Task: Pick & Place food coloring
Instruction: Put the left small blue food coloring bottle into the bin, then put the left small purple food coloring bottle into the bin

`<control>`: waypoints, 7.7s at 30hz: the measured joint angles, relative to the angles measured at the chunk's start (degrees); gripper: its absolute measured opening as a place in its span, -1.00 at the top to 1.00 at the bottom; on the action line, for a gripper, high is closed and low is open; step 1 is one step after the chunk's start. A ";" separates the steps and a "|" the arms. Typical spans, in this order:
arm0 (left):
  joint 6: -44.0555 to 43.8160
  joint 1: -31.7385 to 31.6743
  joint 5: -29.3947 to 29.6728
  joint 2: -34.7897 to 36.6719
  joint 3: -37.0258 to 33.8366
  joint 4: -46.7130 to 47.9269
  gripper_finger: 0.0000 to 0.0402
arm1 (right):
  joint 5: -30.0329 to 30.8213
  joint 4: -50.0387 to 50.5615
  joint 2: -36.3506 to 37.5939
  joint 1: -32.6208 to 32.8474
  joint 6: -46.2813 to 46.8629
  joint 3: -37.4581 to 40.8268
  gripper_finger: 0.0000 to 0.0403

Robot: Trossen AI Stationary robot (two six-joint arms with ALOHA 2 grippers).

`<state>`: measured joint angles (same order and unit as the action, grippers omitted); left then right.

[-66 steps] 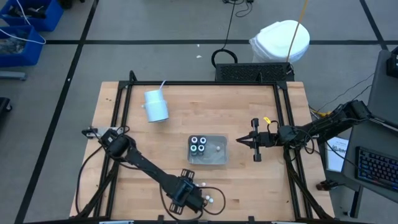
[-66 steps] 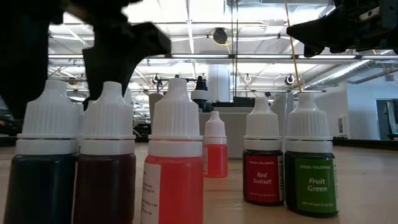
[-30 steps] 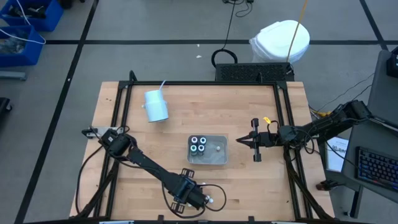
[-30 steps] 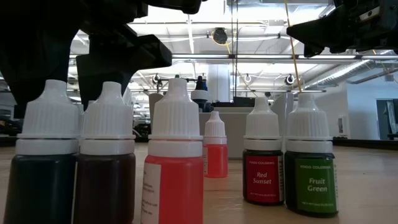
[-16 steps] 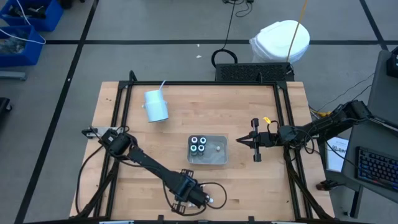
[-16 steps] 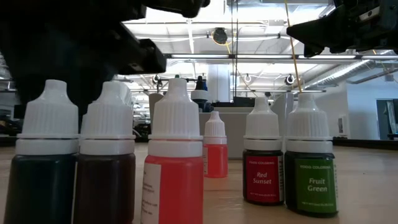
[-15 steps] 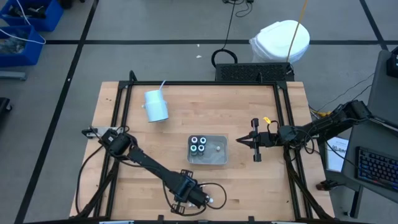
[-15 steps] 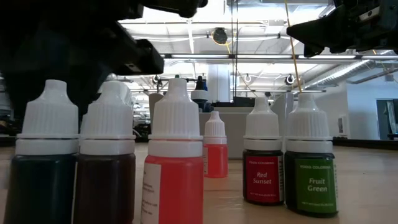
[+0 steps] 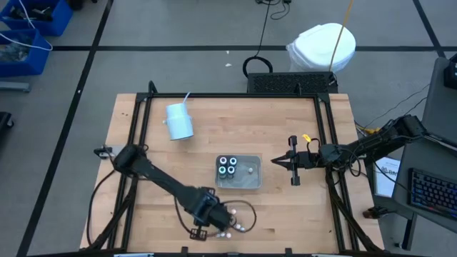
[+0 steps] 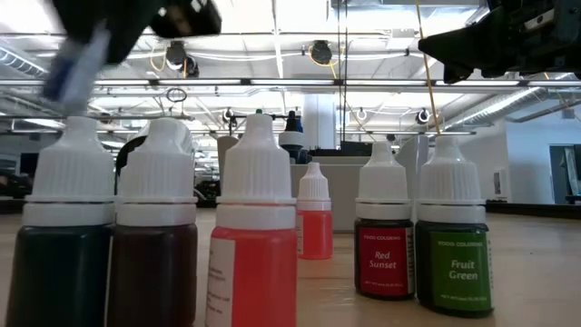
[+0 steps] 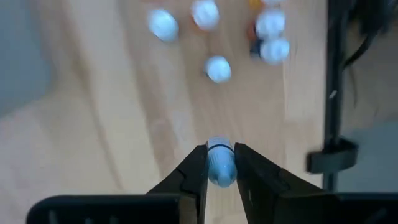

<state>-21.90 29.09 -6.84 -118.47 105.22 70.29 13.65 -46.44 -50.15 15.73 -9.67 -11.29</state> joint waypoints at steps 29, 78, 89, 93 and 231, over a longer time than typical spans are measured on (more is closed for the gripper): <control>22.11 -20.59 0.93 -9.98 27.73 8.73 0.62 | 0.06 -0.22 0.00 0.00 -0.26 0.00 1.00; 28.87 -20.66 12.49 -13.56 8.36 -18.11 0.62 | 0.01 0.07 0.00 -0.02 -1.53 -0.02 1.00; 28.79 -20.64 12.44 -13.56 8.34 -19.04 0.62 | 0.00 0.05 0.00 0.00 -1.54 -0.02 1.00; 29.93 -20.64 11.83 -13.56 8.34 -19.23 0.62 | 0.00 0.05 0.00 -0.02 -1.53 0.00 1.00; 2.50 2.55 5.32 -2.37 -13.74 -30.24 -0.20 | 0.02 1.73 0.02 0.00 -0.10 -0.02 1.00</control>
<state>-19.40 31.64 -1.52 -120.84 91.48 40.05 13.67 -44.71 -50.13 15.73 -9.77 -11.31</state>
